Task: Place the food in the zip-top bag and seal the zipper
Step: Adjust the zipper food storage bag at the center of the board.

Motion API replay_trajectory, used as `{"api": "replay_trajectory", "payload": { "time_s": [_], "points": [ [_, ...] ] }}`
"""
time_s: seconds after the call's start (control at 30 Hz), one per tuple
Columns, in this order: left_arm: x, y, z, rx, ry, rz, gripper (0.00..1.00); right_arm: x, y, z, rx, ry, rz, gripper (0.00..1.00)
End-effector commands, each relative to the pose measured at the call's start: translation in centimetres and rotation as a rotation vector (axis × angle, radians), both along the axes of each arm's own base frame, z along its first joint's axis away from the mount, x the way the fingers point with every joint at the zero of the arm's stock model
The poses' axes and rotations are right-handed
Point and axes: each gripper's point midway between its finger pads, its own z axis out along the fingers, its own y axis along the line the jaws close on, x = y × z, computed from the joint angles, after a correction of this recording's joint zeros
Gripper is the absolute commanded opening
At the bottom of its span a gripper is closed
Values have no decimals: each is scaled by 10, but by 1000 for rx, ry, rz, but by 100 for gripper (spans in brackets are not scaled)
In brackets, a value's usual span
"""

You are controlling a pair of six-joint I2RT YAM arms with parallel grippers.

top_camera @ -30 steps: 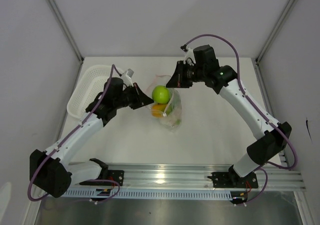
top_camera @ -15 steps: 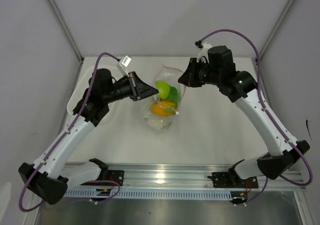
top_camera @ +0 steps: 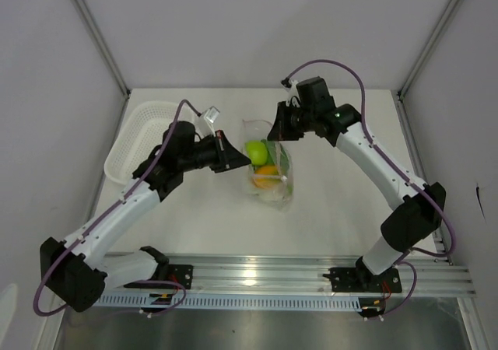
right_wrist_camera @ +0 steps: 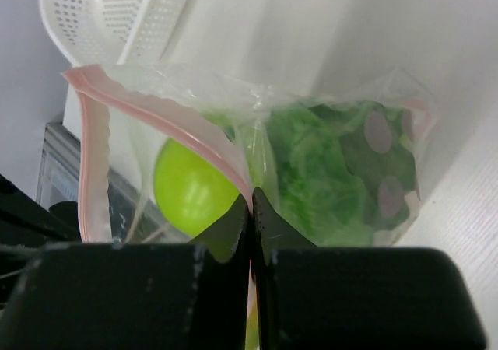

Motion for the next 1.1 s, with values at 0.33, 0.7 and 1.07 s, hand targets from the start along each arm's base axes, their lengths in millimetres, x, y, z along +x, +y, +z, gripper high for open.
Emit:
{"api": "replay_trajectory", "payload": {
  "time_s": [0.33,0.7,1.07],
  "points": [
    [-20,8,102,-170,-233,144,1,-6,31,106,147,-283,268,17],
    [-5,9,69,-157,-157,234,0,-9,-5,78,96,-395,123,99],
    [-1,10,71,-159,-154,254,1,-86,-41,89,294,-562,68,99]
  ]
}}
